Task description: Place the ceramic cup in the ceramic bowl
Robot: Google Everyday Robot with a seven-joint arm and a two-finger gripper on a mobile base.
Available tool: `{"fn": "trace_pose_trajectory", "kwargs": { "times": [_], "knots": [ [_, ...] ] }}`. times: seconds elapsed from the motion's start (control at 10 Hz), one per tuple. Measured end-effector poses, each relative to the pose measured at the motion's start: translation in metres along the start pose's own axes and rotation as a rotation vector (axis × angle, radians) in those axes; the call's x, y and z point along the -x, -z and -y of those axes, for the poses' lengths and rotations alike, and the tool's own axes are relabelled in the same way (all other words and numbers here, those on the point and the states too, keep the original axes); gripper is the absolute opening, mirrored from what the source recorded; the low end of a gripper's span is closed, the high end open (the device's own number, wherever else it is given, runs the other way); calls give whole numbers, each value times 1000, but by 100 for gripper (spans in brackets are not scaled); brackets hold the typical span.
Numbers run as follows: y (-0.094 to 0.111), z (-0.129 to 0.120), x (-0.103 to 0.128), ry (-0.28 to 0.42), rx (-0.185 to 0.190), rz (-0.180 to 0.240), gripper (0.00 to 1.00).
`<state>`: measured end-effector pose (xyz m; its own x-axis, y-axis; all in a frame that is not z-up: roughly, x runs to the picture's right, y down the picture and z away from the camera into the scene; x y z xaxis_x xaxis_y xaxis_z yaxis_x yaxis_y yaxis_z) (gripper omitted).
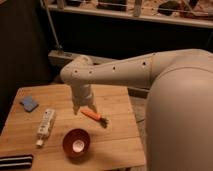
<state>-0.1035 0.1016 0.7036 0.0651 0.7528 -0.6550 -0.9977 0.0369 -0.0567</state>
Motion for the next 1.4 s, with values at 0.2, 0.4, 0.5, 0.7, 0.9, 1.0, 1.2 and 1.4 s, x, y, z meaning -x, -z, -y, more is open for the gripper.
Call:
{"fn": "trace_pose_trajectory", "kwargs": {
  "times": [0.2,0.4,0.5,0.7,0.9,1.0,1.2,1.4],
  "knots": [
    [0,0,0,0,0,0,65],
    [0,0,0,0,0,0,65],
    [0,0,0,0,0,0,65],
    [0,0,0,0,0,0,65],
    [0,0,0,0,0,0,65],
    [0,0,0,1,0,1,65],
    [3,-3,12,20,-13,34,65],
    [11,-20,33,75,-23,88,65]
  ]
}}
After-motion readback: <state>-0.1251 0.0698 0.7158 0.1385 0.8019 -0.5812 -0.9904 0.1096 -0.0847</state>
